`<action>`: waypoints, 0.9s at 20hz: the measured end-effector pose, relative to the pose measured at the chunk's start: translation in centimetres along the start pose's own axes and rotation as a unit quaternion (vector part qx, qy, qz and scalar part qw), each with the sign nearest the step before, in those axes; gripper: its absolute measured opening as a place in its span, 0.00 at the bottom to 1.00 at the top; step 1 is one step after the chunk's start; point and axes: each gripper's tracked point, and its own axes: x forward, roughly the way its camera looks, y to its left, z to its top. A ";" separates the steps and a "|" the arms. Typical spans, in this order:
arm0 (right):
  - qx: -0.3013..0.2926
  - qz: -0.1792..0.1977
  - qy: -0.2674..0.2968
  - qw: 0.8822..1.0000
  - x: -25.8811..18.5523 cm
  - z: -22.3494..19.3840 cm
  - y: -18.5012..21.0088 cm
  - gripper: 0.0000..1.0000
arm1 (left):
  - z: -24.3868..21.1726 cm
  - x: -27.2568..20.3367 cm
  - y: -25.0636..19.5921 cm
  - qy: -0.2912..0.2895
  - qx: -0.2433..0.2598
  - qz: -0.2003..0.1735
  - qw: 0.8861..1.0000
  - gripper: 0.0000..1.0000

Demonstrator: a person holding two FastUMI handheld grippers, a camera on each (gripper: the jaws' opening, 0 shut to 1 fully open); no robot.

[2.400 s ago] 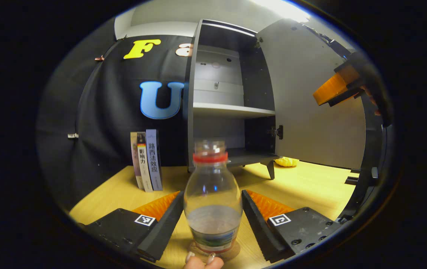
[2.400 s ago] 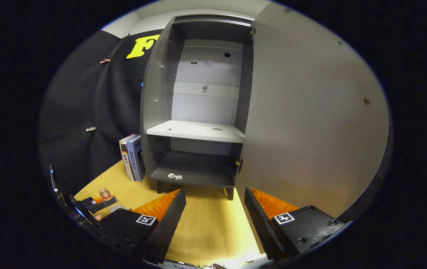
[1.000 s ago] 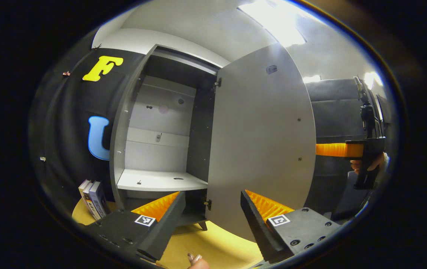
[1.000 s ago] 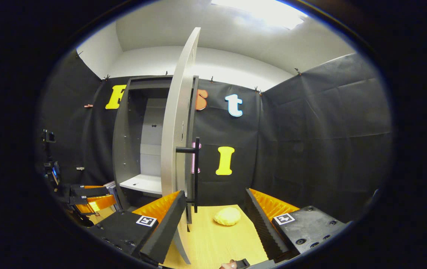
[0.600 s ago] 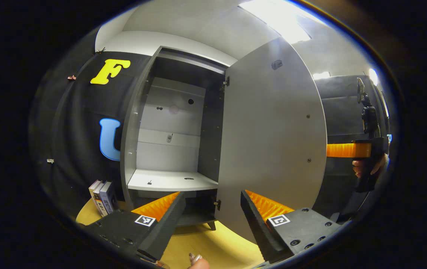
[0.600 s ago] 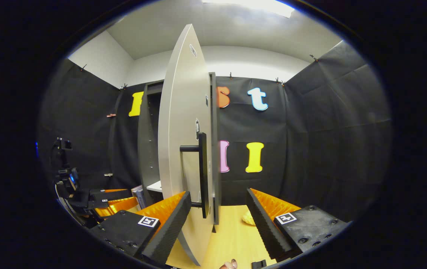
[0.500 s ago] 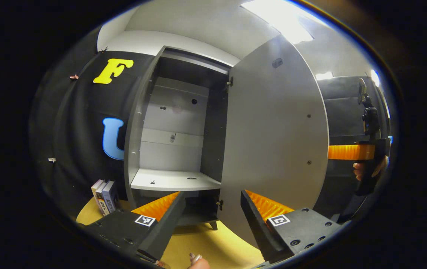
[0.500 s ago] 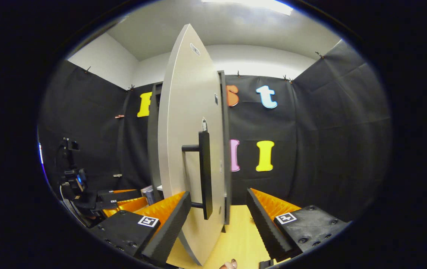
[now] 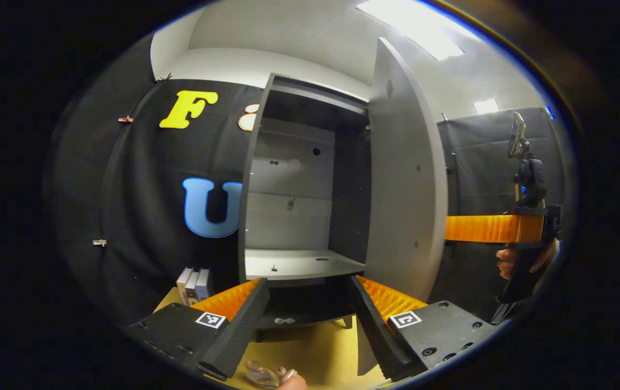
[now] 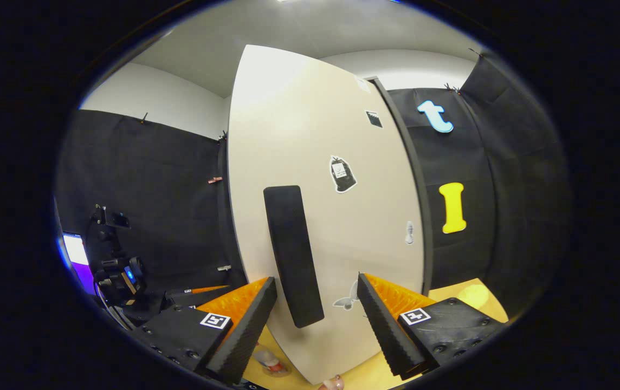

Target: Open the cabinet door with the right hand, grasp the bottle in the cabinet with the left hand and place it on the coaster, then close the cabinet door with the right hand.

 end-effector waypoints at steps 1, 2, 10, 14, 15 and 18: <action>0.000 0.008 -0.002 1.000 1.0 0.1 0.8 0.98 | 0.3 -0.3 0.8 0.003 -0.007 0.001 1.000 0.91; -0.008 0.010 -0.006 1.000 1.7 0.3 1.3 0.98 | 0.6 -0.7 1.5 0.006 -0.017 0.002 1.000 0.91; -0.127 -0.089 -0.024 0.988 0.1 -0.9 -3.4 0.99 | 2.1 -0.4 2.5 0.018 -0.046 0.007 0.999 0.94; -0.135 -0.131 -0.021 0.982 -0.9 -0.8 -5.0 0.99 | 2.5 1.0 0.0 0.013 -0.039 -0.009 0.999 0.94; -0.139 -0.137 -0.019 0.981 -1.1 -0.5 -5.5 0.99 | 2.6 1.2 -0.7 0.012 -0.036 -0.013 0.999 0.94; -0.134 -0.141 -0.013 0.981 -1.9 -0.4 -6.2 0.98 | 3.0 1.8 -2.3 0.005 -0.017 -0.017 1.000 0.94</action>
